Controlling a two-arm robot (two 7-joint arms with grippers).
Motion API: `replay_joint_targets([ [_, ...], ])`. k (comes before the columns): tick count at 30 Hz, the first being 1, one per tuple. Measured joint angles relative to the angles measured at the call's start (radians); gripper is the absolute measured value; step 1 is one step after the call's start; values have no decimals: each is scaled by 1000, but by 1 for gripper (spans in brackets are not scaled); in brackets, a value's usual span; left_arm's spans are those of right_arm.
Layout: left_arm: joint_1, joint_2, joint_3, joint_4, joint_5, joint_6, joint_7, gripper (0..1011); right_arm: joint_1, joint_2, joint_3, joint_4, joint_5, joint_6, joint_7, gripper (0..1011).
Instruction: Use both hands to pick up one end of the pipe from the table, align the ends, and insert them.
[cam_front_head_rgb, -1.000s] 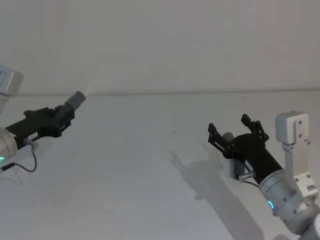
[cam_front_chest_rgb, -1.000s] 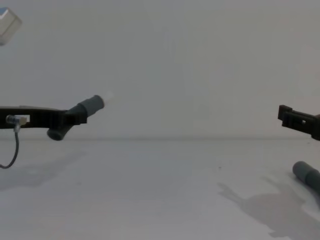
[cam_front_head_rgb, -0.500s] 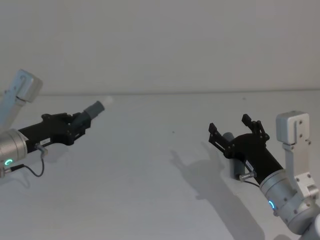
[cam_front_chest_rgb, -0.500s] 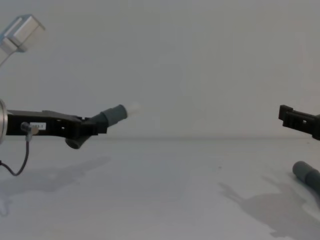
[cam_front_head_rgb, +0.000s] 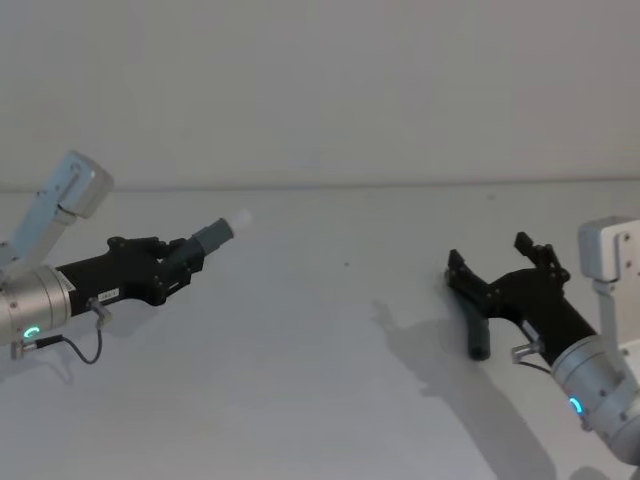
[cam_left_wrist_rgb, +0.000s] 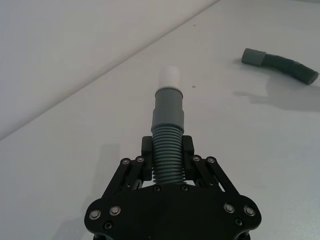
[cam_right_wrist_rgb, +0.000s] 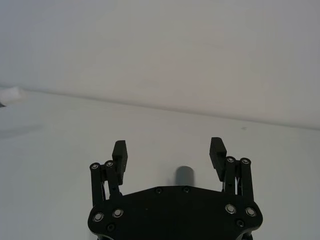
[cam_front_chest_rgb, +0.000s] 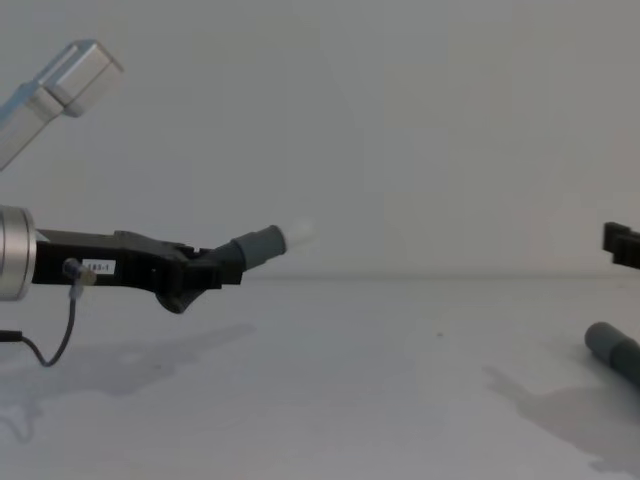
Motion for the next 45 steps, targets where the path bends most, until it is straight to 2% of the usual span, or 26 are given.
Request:
replay_joint_targets([
  [8,-4,4,18,0,8,-24,-5,307,2,23,40,-27,17,99,-5,1002],
  [17,-10,4,26,-3,13,-50,8,307,35,42,59,-35,38,217,4,1002],
  [21,-12,4,28,-3,13,-56,12,307,46,47,63,-36,43,249,9,1002],
  [27,-13,3,30,-4,14,-63,18,307,57,52,67,-37,49,283,15,1002],
  [38,-15,2,31,-5,14,-69,23,307,72,52,63,-21,46,295,28,1002],
  [45,-15,2,32,-5,14,-71,24,307,98,54,52,3,44,342,42,1002],
])
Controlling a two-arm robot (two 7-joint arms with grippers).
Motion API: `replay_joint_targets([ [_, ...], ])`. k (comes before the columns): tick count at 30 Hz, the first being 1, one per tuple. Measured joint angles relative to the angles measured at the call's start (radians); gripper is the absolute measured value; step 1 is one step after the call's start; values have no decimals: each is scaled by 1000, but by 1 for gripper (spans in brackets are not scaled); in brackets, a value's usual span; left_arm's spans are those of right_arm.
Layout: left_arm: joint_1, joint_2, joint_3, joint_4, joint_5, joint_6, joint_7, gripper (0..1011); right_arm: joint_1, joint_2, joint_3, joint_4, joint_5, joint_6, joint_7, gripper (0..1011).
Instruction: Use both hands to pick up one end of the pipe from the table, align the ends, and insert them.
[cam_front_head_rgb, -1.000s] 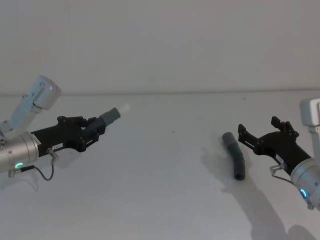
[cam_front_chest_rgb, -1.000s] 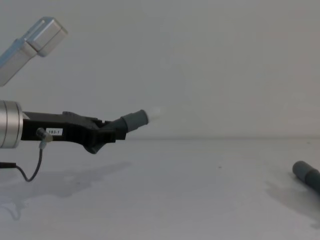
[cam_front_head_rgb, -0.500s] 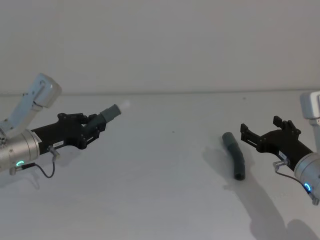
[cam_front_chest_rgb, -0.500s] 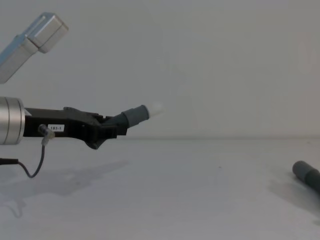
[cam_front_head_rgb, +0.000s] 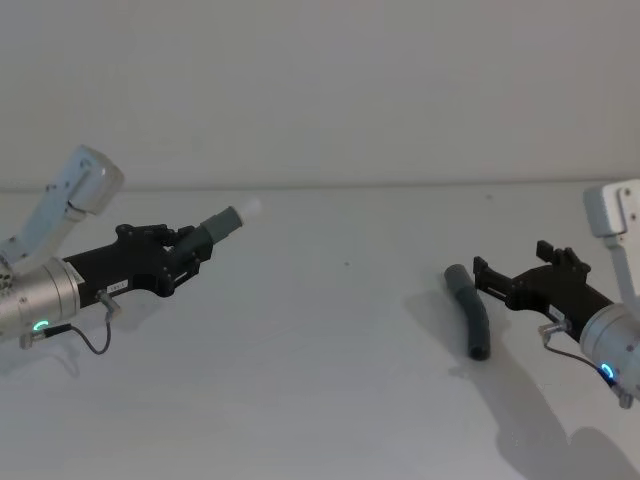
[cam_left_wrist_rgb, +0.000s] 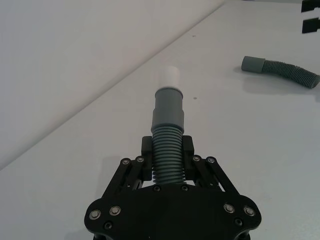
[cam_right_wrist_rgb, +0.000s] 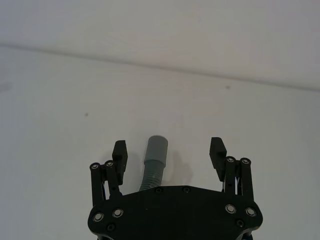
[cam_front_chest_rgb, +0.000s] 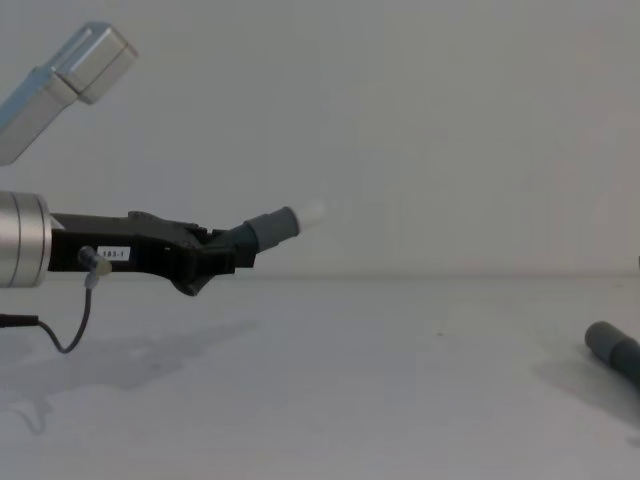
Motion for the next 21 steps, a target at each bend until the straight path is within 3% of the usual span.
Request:
replay_joint_targets([
  [21,-13,8,15,6,4,-21,-21,307,118,-11,-31,112,22,273,32,1002],
])
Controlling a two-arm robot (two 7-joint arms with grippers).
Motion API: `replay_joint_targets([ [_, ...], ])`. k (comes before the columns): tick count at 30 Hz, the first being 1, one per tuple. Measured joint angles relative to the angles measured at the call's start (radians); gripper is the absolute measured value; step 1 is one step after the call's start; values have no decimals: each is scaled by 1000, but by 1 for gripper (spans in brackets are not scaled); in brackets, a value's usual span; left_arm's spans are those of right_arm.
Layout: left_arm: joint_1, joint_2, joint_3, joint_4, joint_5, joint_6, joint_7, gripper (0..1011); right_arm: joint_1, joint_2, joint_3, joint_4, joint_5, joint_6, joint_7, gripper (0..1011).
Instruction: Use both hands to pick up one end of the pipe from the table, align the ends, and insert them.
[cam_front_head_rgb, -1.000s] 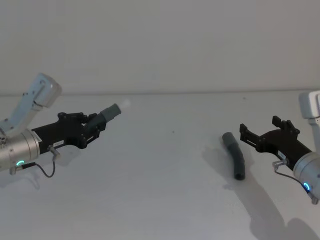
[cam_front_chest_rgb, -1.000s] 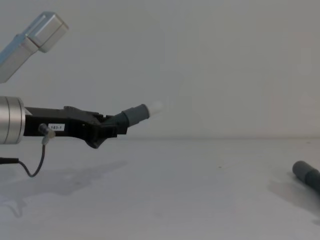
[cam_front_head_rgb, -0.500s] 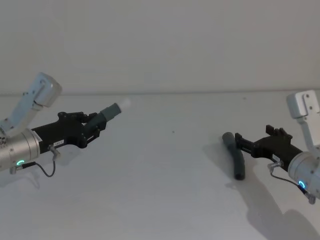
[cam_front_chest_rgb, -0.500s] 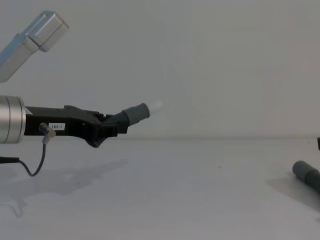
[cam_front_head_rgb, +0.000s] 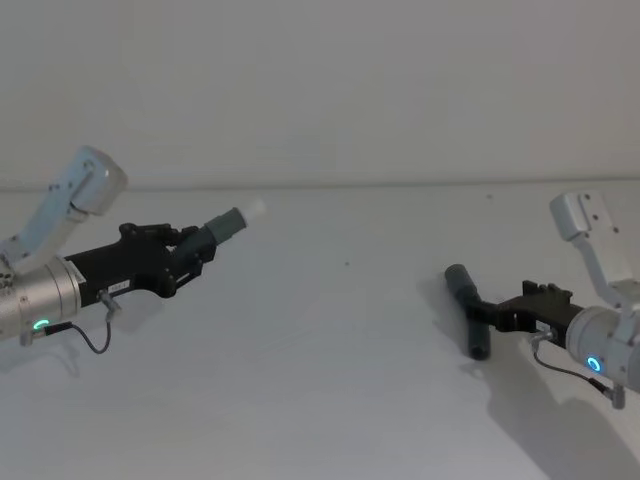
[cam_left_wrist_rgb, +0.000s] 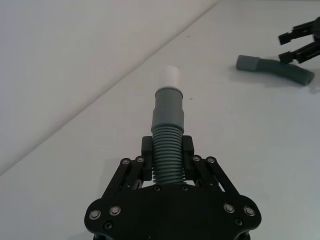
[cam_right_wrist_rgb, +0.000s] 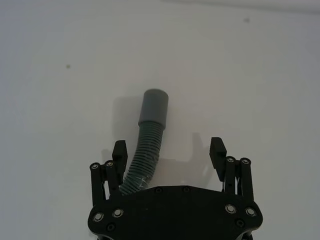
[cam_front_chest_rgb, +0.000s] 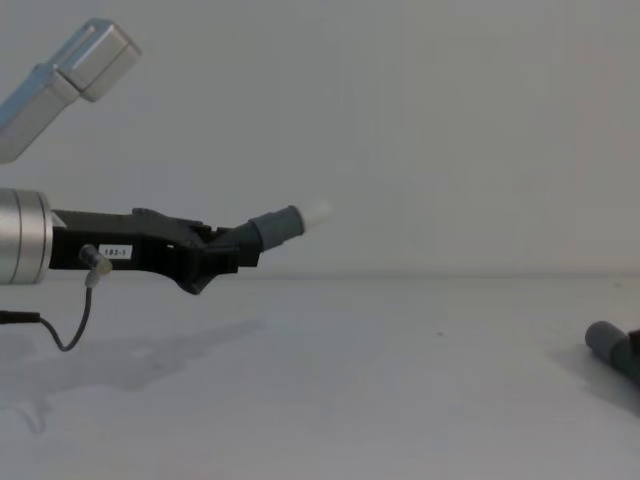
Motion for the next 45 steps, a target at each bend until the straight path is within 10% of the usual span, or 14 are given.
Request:
replay_joint_targets([
  [25,-136,39,124,81,49,-179,-254,307,26,-12,13,31,4,148,0,1002],
  [45,-200,52,189,114,92,-294,-350,307,-8,4,10,2,-25,132,10,1002],
])
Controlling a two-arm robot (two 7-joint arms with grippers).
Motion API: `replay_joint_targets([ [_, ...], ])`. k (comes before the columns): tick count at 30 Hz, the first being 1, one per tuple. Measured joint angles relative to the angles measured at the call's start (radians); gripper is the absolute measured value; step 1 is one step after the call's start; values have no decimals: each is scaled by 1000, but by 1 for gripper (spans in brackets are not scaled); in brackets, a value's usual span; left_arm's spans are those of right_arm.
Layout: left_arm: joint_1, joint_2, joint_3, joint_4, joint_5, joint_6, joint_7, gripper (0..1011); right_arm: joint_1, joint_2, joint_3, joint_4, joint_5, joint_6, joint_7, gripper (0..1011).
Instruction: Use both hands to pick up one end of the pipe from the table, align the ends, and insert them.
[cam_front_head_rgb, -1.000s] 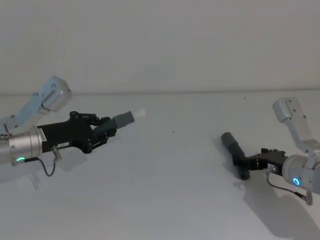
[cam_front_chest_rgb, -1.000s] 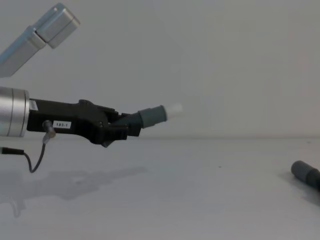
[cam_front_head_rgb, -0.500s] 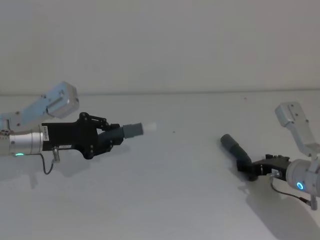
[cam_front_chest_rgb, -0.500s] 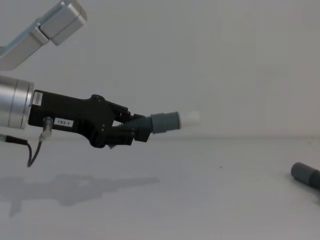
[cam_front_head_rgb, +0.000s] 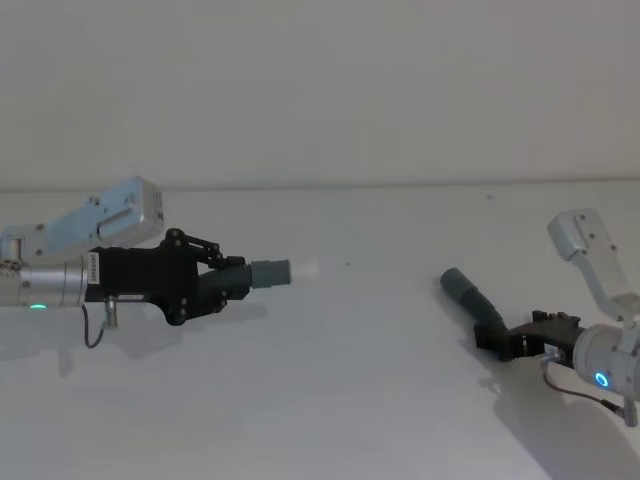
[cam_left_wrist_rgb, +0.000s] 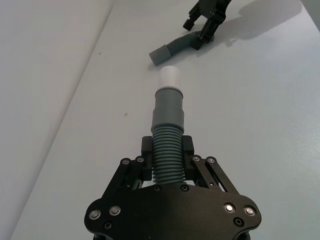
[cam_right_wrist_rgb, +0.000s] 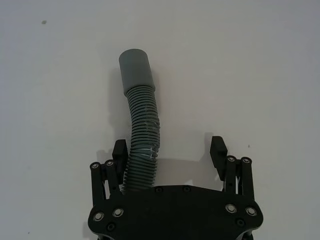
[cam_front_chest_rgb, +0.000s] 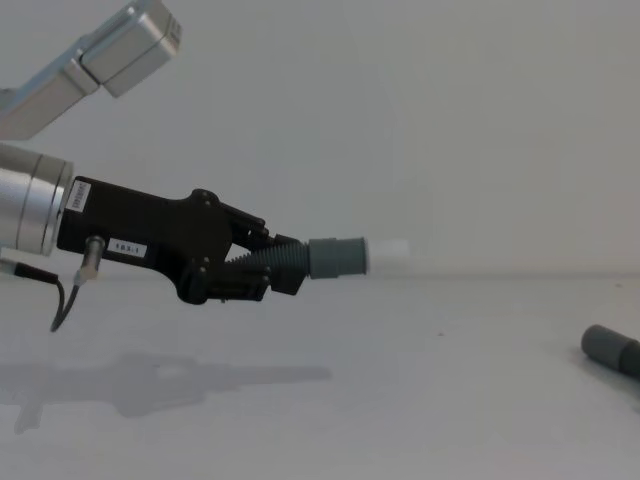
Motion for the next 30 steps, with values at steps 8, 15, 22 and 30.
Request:
replay_joint_targets([
  [8,-7,1,8,4,6,-14,-9,307,-5,3,-4,-5,-7,-13,7,1002],
  [15,-11,2,12,6,9,-22,-14,307,-7,5,-7,-8,-11,-22,12,1002],
  [22,-13,3,14,7,10,-25,-16,307,-9,6,-7,-9,-12,-25,13,1002],
  [30,-14,3,15,8,11,-28,-18,307,-9,7,-8,-10,-13,-29,14,963],
])
